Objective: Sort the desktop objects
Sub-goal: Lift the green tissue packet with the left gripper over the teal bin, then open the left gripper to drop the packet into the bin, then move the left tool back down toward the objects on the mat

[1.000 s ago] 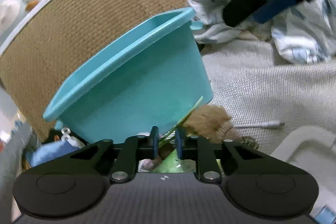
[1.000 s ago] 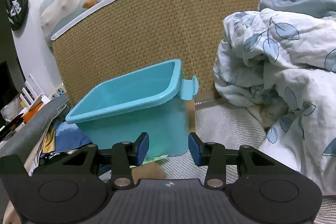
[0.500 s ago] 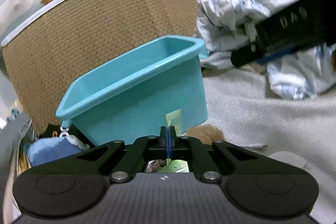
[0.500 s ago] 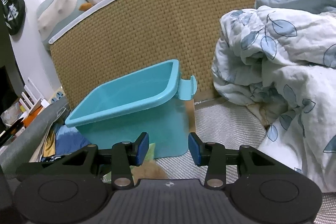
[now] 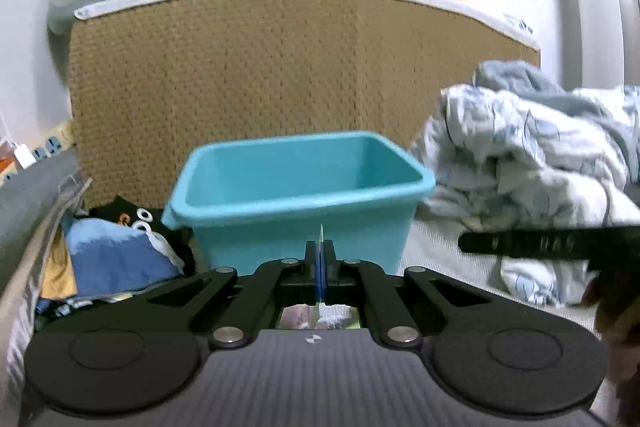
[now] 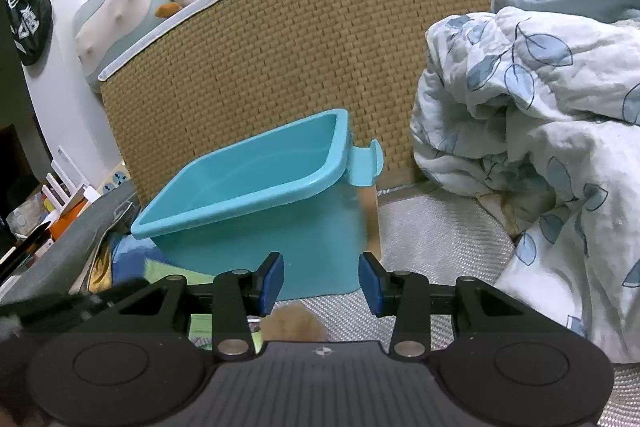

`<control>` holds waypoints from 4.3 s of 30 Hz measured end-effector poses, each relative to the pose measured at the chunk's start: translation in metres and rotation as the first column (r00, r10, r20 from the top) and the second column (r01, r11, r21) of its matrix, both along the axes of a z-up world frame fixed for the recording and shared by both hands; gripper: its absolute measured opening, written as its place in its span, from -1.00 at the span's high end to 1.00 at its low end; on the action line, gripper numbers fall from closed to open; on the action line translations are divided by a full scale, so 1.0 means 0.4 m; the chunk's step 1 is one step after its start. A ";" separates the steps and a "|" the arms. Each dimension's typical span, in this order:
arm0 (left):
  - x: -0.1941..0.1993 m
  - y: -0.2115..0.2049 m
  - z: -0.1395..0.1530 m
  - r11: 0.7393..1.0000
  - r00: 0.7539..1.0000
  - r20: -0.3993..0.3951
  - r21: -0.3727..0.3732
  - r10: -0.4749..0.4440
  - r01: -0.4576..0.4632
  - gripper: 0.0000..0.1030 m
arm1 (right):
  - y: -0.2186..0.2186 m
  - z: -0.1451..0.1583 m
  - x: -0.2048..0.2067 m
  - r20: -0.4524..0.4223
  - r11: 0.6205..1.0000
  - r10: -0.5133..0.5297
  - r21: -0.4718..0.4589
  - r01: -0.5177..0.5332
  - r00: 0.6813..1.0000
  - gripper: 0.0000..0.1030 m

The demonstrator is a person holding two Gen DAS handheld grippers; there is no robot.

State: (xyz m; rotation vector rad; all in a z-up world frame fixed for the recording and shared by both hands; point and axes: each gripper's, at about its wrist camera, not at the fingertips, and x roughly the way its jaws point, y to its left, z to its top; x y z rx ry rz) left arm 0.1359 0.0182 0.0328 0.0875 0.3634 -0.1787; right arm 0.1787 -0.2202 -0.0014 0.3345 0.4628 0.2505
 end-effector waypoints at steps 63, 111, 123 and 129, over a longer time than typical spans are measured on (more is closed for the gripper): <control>0.440 -0.093 0.149 0.982 0.974 -0.125 -0.014 0.187 -0.190 0.99 | 0.013 0.001 0.011 -0.030 0.998 0.031 0.061 -0.029 0.999 0.11; 0.255 -0.041 0.130 0.981 0.972 -0.177 -0.089 0.153 -0.171 0.90 | 0.010 0.000 0.017 -0.038 0.998 0.022 0.067 -0.019 0.999 0.12; 0.123 -0.064 0.028 0.988 0.963 -0.234 -0.047 0.132 -0.146 0.60 | 0.002 -0.002 0.014 -0.039 0.999 0.007 0.053 -0.005 0.999 0.12; 0.100 -0.050 -0.046 0.984 0.938 -0.321 -0.080 0.127 -0.161 0.60 | 0.004 -0.003 0.013 -0.041 0.999 0.011 0.046 -0.009 0.999 0.12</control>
